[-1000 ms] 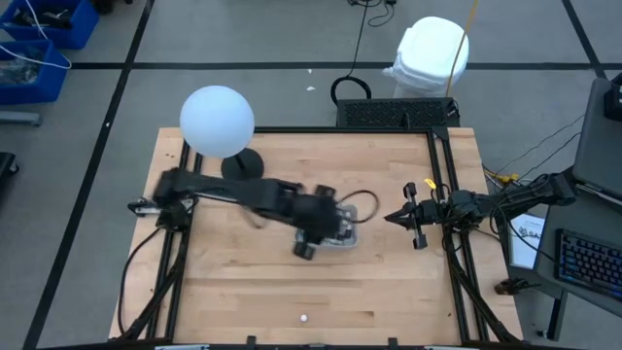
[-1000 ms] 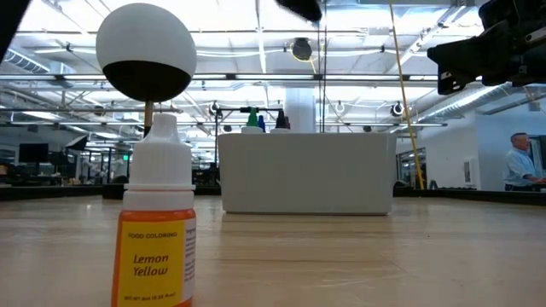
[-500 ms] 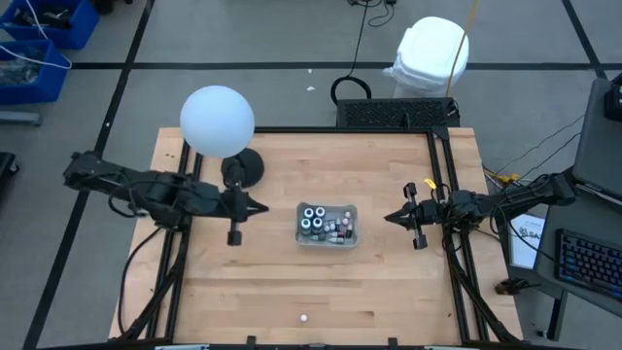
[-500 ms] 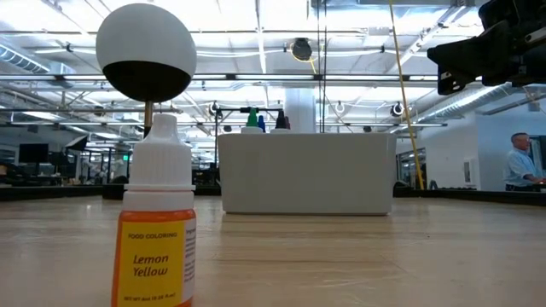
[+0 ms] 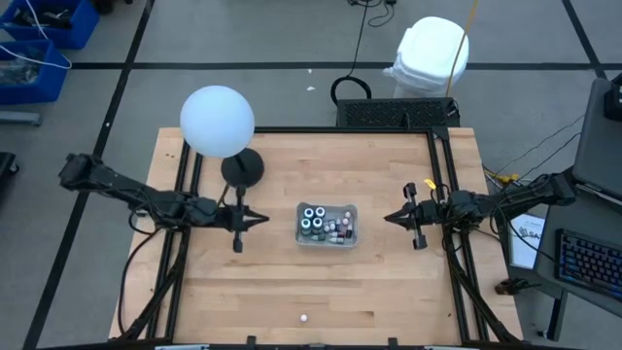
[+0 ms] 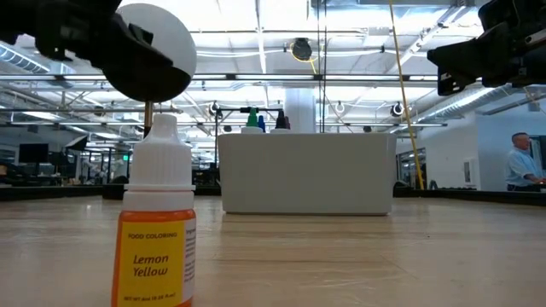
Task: Pick & Place food coloring
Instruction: Put the small yellow food coloring bottle into the gray bin
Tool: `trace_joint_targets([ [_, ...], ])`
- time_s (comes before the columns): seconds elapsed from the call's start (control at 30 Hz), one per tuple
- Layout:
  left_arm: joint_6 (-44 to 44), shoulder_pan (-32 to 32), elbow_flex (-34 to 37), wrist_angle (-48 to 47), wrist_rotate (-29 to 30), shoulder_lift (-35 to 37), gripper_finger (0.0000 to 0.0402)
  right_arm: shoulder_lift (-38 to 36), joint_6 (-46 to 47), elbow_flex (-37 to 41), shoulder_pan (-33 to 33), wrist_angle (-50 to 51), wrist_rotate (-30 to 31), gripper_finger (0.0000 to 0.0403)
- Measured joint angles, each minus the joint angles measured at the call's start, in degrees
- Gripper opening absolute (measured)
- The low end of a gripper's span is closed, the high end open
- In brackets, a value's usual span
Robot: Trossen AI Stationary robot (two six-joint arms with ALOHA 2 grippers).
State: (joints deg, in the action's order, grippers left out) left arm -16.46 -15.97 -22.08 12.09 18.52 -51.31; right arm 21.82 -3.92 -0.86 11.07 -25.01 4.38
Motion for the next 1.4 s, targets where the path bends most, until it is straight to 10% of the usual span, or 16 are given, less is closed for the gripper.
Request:
trace_joint_targets([
  [1.03,3.21,17.6,10.73,11.33,-19.64,20.22,0.0013,0.63,-4.94,-0.01,0.02,-3.03,0.26,0.0],
  [1.4,5.71,17.56,10.71,8.96,-19.53,20.2,0.0005,31.46,-1.99,-20.74,6.29,-5.18,1.68,0.0],
])
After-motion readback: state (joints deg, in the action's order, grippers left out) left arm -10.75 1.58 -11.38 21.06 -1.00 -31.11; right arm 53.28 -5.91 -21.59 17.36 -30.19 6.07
